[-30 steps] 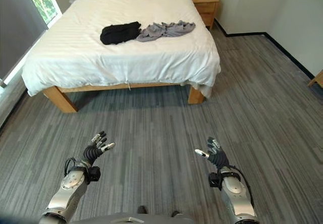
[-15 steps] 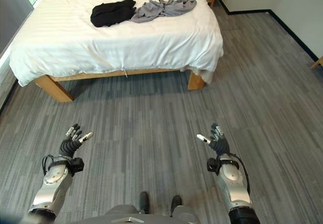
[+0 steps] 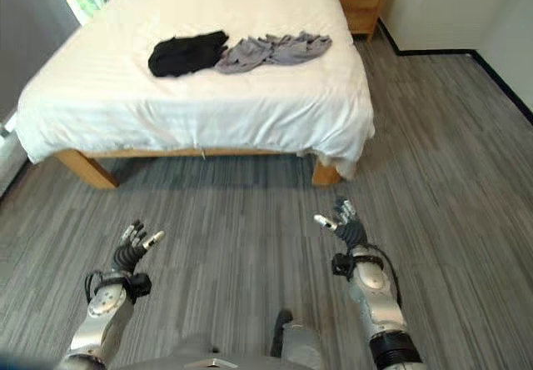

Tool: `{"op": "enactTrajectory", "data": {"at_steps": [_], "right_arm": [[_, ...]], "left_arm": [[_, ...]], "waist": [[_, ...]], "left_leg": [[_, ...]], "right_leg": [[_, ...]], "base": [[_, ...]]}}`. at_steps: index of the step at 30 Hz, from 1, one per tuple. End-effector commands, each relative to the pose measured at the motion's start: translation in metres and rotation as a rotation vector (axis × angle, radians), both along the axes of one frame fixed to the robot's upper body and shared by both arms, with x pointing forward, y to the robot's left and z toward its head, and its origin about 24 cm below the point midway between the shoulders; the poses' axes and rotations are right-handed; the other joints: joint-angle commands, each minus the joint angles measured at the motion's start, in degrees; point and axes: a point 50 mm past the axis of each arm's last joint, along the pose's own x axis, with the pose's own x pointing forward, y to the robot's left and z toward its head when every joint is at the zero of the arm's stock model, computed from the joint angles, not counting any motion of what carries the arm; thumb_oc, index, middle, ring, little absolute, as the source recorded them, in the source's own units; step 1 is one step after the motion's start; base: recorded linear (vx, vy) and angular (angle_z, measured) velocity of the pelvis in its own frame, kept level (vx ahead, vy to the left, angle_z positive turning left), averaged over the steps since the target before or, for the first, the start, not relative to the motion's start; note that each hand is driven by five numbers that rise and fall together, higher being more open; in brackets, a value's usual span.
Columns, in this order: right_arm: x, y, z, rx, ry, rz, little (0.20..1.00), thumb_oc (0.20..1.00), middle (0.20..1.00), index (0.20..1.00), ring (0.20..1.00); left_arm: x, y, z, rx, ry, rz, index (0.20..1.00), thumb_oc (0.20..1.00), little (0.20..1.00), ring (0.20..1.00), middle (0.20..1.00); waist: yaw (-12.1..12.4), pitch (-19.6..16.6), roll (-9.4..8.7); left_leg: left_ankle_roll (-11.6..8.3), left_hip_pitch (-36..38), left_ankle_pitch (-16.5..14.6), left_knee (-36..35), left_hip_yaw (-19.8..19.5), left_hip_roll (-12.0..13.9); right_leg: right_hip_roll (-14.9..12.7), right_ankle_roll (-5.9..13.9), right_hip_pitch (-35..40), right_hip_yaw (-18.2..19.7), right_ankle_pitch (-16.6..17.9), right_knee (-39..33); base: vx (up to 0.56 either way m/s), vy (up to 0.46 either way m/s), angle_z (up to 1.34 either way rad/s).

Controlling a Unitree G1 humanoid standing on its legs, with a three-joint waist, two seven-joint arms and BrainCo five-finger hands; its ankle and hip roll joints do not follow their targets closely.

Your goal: Pick up bed clothes into laundry basket.

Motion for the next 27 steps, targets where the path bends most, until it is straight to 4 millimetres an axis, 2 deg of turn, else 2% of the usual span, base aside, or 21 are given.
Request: {"op": "enactTrajectory", "data": {"at_steps": [1,2,4,5,6,7,8,10,11,12,13,14,15,16,17,19,21,22,23,24,27], "right_arm": [[0.002,-0.001,0.020,0.009,-0.107,0.003,1.000,1.000,1.000,1.000,1.000],[-0.002,-0.003,0.019,0.007,-0.106,-0.003,1.000,1.000,1.000,1.000,1.000],[-0.008,-0.004,0.015,-0.020,-0.080,0.013,1.000,1.000,1.000,1.000,1.000],[-0.009,-0.003,0.014,-0.034,-0.071,0.024,1.000,1.000,1.000,1.000,1.000],[-0.008,-0.001,0.012,-0.029,-0.065,0.038,1.000,1.000,1.000,1.000,1.000],[-0.010,0.004,0.012,-0.021,-0.065,0.052,1.000,1.000,1.000,1.000,1.000],[-0.011,0.005,0.012,-0.028,-0.068,0.062,1.000,1.000,1.000,1.000,1.000],[-0.012,0.008,0.010,-0.033,-0.067,0.050,1.000,1.000,1.000,1.000,1.000],[-0.012,0.008,0.010,-0.033,-0.068,0.050,1.000,1.000,1.000,1.000,1.000],[-0.008,0.012,0.012,-0.020,-0.086,0.045,1.000,1.000,1.000,1.000,1.000],[-0.008,0.012,0.013,-0.020,-0.087,0.045,1.000,1.000,1.000,1.000,1.000],[-0.004,0.020,0.017,-0.010,-0.112,0.068,1.000,1.000,1.000,1.000,1.000],[-0.003,0.020,0.020,-0.038,-0.121,0.083,1.000,1.000,1.000,1.000,1.000],[-0.003,0.020,0.021,-0.038,-0.122,0.083,1.000,1.000,1.000,1.000,1.000],[-0.003,0.019,0.023,-0.058,-0.126,0.095,1.000,1.000,1.000,1.000,1.000],[-0.003,0.015,0.028,-0.070,-0.141,0.099,1.000,1.000,1.000,1.000,1.000],[-0.005,0.011,0.033,-0.077,-0.159,0.087,1.000,1.000,1.000,1.000,1.000],[-0.006,0.007,0.036,-0.101,-0.169,0.081,1.000,1.000,1.000,1.000,1.000],[-0.006,0.007,0.034,-0.106,-0.161,0.080,1.000,1.000,1.000,1.000,1.000],[-0.005,0.010,0.039,-0.119,-0.178,0.113,1.000,1.000,1.000,1.000,1.000],[-0.002,0.004,0.047,-0.155,-0.200,0.108,1.000,1.000,1.000,1.000,1.000]], "left_arm": [[0.035,0.016,0.041,0.025,-0.209,-0.015,1.000,1.000,1.000,1.000,1.000],[0.034,0.014,0.041,0.028,-0.211,-0.027,1.000,1.000,1.000,1.000,1.000],[0.029,0.011,0.040,0.011,-0.211,-0.034,1.000,1.000,1.000,1.000,1.000],[0.029,0.011,0.041,0.004,-0.218,-0.032,1.000,1.000,1.000,1.000,1.000],[0.023,0.014,0.042,-0.007,-0.228,-0.016,1.000,1.000,1.000,1.000,1.000],[0.022,0.017,0.047,-0.005,-0.255,-0.013,1.000,1.000,1.000,1.000,1.000],[0.021,0.020,0.052,0.001,-0.280,-0.003,1.000,1.000,1.000,1.000,1.000],[0.022,0.022,0.052,0.012,-0.279,0.002,1.000,1.000,1.000,1.000,1.000],[0.023,0.022,0.052,0.011,-0.279,0.002,1.000,1.000,1.000,1.000,1.000],[0.026,0.025,0.056,0.014,-0.295,0.027,1.000,1.000,1.000,1.000,1.000],[0.026,0.025,0.056,0.014,-0.296,0.028,1.000,1.000,1.000,1.000,1.000],[0.033,0.029,0.067,0.048,-0.331,0.030,1.000,1.000,1.000,1.000,1.000],[0.036,0.030,0.070,0.076,-0.334,0.019,1.000,1.000,1.000,1.000,1.000],[0.036,0.029,0.070,0.076,-0.335,0.019,1.000,1.000,1.000,1.000,1.000],[0.039,0.031,0.073,0.090,-0.342,0.012,1.000,1.000,1.000,1.000,1.000],[0.042,0.029,0.075,0.082,-0.355,-0.002,1.000,1.000,1.000,1.000,1.000],[0.041,0.027,0.070,0.065,-0.341,-0.005,1.000,1.000,1.000,1.000,1.000],[0.043,0.030,0.070,0.097,-0.329,0.005,1.000,1.000,1.000,1.000,1.000],[0.043,0.025,0.069,0.088,-0.327,-0.015,1.000,1.000,1.000,1.000,1.000],[0.039,0.026,0.063,0.079,-0.304,-0.007,1.000,1.000,1.000,1.000,1.000],[0.030,0.024,0.052,0.012,-0.283,0.009,1.000,1.000,1.000,1.000,1.000]], "waist": [[-0.8,4.8,-2.18],[-0.4,4.3,-1.99],[1.0,3.0,-1.09],[1.7,2.3,-0.80],[2.5,0.3,-0.62],[2.5,-1.2,-0.70],[2.9,-2.0,-1.21],[2.8,-3.1,-2.47],[3.0,-3.2,-2.32],[2.1,-2.6,-2.38],[2.3,-2.7,-2.38],[0.1,-0.5,-0.47],[-0.8,0.5,-0.51],[-0.8,0.4,-0.41],[-1.6,0.7,-0.40],[-2.7,0.9,-0.41],[-3.5,0.9,-1.14],[-3.7,0.9,-2.01],[-3.3,0.7,-2.51],[-2.3,0.1,-2.60],[-1.3,-1.4,-2.99]], "left_leg": [[0.67,13.4,-6.6,-49.9,14.0,5.4],[0.91,13.1,-5.5,-58.3,16.0,4.7],[1.37,13.9,-3.8,-75.3,15.7,1.1],[1.51,14.4,-3.0,-79.6,14.3,0.0],[0.78,14.6,-0.2,-84.2,15.7,-1.0],[2.13,15.8,-1.2,-82.5,18.7,-1.9],[3.07,16.4,-2.3,-82.2,19.0,-2.8],[5.77,18.4,-5.5,-81.7,19.0,-5.4],[5.81,18.2,-5.4,-81.8,19.2,-5.2],[8.27,21.5,-7.9,-83.0,19.4,-7.3],[8.41,21.3,-7.8,-83.1,19.7,-7.2],[10.40,27.3,-9.5,-86.2,17.8,-6.9],[10.57,28.9,-9.8,-86.8,16.6,-7.2],[10.52,28.7,-9.7,-86.8,16.6,-7.0],[10.28,30.0,-10.3,-87.6,15.4,-7.1],[9.26,31.2,-10.7,-88.1,13.0,-6.8],[8.15,32.4,-11.7,-88.3,11.0,-7.0],[7.68,32.5,-12.2,-88.0,10.2,-7.1],[7.54,31.7,-11.9,-87.7,9.9,-7.1],[7.53,31.6,-12.1,-87.8,10.2,-6.8],[7.13,31.6,-12.0,-87.9,9.8,-6.7]], "right_leg": [[-2.6,8.67,12.2,0.8,13.1,-20.6],[-2.4,9.16,13.3,0.8,12.3,-20.8],[-1.5,10.50,17.2,1.0,10.2,-21.6],[-1.3,11.06,19.1,1.2,9.3,-21.7],[-1.9,12.30,22.7,1.6,8.9,-21.4],[-3.0,13.07,23.8,1.8,9.0,-20.2],[-4.2,13.65,24.2,2.1,8.7,-18.9],[-8.4,15.81,22.7,2.2,13.3,-10.9],[-8.2,15.78,22.3,2.4,13.5,-10.9],[-11.9,17.92,17.5,2.9,23.4,1.2],[-12.0,18.02,17.0,3.3,23.5,1.6],[-12.5,17.87,9.1,5.1,28.4,14.9],[-12.6,17.42,5.9,6.2,25.5,17.2],[-12.5,17.27,5.7,6.2,25.6,17.2],[-12.3,16.65,3.6,6.9,22.9,15.4],[-11.0,15.74,1.9,6.8,20.5,7.7],[-8.4,15.67,2.3,8.1,18.5,-4.6],[-6.4,15.58,4.4,9.8,16.0,-9.8],[-6.6,16.26,6.3,9.6,16.9,-12.0],[-6.5,15.90,8.0,8.8,15.0,-13.9],[-5.5,15.13,10.5,7.9,15.3,-17.6]], "base": [[0.85,-0.253,0.00],[0.89,-0.069,-0.09],[0.74,0.040,-0.27],[0.96,0.066,-0.32],[1.07,0.089,-0.21],[1.04,0.121,-0.31],[0.67,0.167,-0.48],[0.39,0.168,-0.98],[0.31,0.251,-0.81],[0.18,0.195,-0.24],[0.46,0.418,0.66],[0.36,0.238,0.98],[0.36,0.225,0.85],[0.19,-0.019,0.80],[0.20,-0.062,0.97],[0.29,-0.138,0.62],[0.29,-0.192,0.74],[0.20,-0.192,1.13],[0.16,-0.167,0.99],[0.12,-0.135,0.83],[0.15,-0.124,0.20]]}}
